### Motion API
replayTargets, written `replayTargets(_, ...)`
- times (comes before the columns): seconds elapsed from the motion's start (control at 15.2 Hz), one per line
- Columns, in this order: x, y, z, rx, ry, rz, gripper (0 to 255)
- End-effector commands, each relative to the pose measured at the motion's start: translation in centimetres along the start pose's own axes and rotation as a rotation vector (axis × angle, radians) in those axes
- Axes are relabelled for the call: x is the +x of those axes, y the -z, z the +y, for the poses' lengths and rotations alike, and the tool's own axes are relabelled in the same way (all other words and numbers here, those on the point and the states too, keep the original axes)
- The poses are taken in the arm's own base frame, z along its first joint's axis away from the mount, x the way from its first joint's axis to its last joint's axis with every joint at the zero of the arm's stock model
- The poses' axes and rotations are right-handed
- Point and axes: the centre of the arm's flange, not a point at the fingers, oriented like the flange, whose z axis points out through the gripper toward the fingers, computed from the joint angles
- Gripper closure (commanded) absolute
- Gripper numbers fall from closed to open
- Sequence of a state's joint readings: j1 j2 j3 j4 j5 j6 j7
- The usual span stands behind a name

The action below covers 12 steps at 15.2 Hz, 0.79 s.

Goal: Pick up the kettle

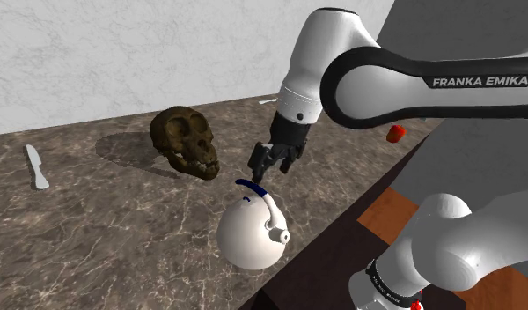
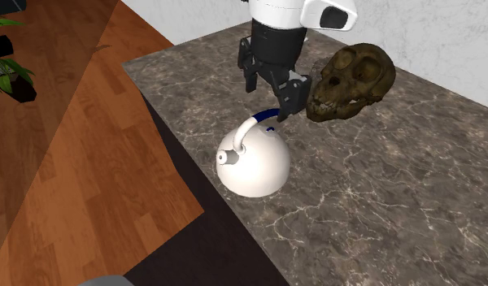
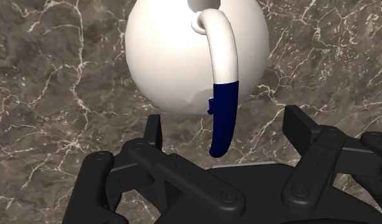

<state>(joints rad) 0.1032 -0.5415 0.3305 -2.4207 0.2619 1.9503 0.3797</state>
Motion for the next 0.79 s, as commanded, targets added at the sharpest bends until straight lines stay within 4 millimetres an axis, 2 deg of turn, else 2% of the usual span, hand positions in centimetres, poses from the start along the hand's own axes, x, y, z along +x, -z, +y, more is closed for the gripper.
replayTargets(0.0, 0.2, -1.1, -1.4, 0.001, 0.004, 0.003, 0)
replayTargets(0.46, 0.1, -5.1, -1.0, 0.001, 0.004, 0.003, 0)
replayTargets(0.59, 0.1, -5.1, -1.0, 0.001, 0.004, 0.004, 0)
replayTargets(0.66, 0.1, -5.1, -1.0, 0.001, 0.004, 0.004, 255)
replayTargets(0.73, 0.1, -5.1, -1.0, 0.001, 0.004, 0.004, 255)
